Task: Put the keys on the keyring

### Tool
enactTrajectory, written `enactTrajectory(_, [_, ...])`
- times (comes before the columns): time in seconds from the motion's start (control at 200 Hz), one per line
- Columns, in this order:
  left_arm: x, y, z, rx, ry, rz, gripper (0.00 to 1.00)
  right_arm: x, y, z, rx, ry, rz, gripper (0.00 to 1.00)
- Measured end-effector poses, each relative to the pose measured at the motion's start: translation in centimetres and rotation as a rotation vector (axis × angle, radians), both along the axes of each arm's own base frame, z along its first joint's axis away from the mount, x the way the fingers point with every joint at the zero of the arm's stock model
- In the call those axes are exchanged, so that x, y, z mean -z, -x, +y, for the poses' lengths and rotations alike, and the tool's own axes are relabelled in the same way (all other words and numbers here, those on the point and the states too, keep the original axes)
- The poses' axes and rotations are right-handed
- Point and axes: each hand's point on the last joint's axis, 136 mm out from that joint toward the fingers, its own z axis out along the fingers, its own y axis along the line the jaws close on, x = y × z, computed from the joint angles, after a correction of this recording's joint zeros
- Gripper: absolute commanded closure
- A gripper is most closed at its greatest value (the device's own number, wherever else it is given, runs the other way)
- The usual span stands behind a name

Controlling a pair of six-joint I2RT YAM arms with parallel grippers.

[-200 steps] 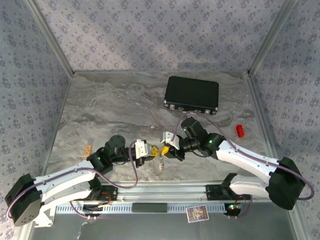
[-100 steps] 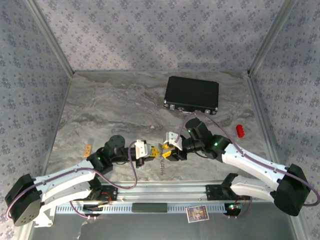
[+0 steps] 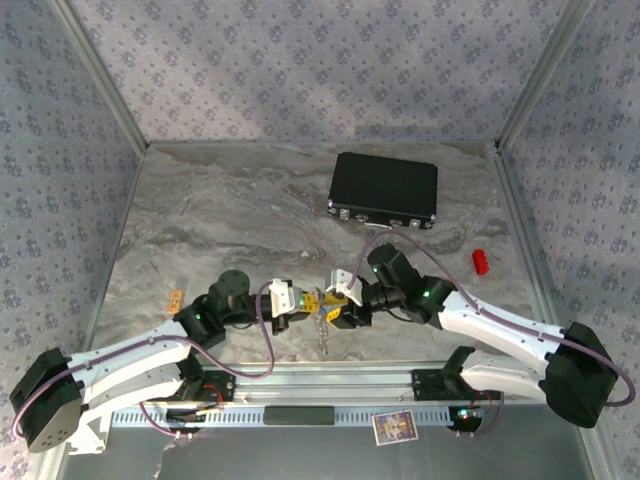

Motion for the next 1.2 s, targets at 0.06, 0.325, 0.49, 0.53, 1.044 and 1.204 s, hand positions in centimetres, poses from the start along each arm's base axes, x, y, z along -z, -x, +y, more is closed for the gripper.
enactTrajectory(0.06, [-0.1, -0.1, 0.0, -0.005, 0.003, -0.004, 1.0, 0.2, 0.1, 0.2, -0.002, -0.005, 0.003, 0.63])
enactTrajectory(0.325, [-0.4, -0.3, 0.0, -0.014, 0.016, -0.017, 1.0, 0.7, -0.5, 0.6, 0.031, -0.017, -0.021, 0.74])
enactTrajectory(0.49, [-0.5, -0.3, 0.1, -0.018, 0.019, -0.02, 1.0, 0.8, -1.0, 0.6, 0.055, -0.013, -0.034, 0.88])
enactTrajectory(0.53, [-0.5, -0.3, 0.1, -0.018, 0.021, -0.021, 1.0, 0.9, -1.0, 0.6, 0.057, -0.009, -0.041, 0.89])
enactTrajectory(1.044, [-0.2, -0.4, 0.2, -0.03, 0.006, -0.015, 1.0, -1.9, -1.4, -0.2, 0.075, 0.001, -0.123, 0.92])
enactTrajectory(1.204, [0.0, -0.5, 0.3, -0.038, -0.002, -0.012, 1.0, -1.8, -1.3, -0.7, 0.08, 0.022, -0.133, 0.92])
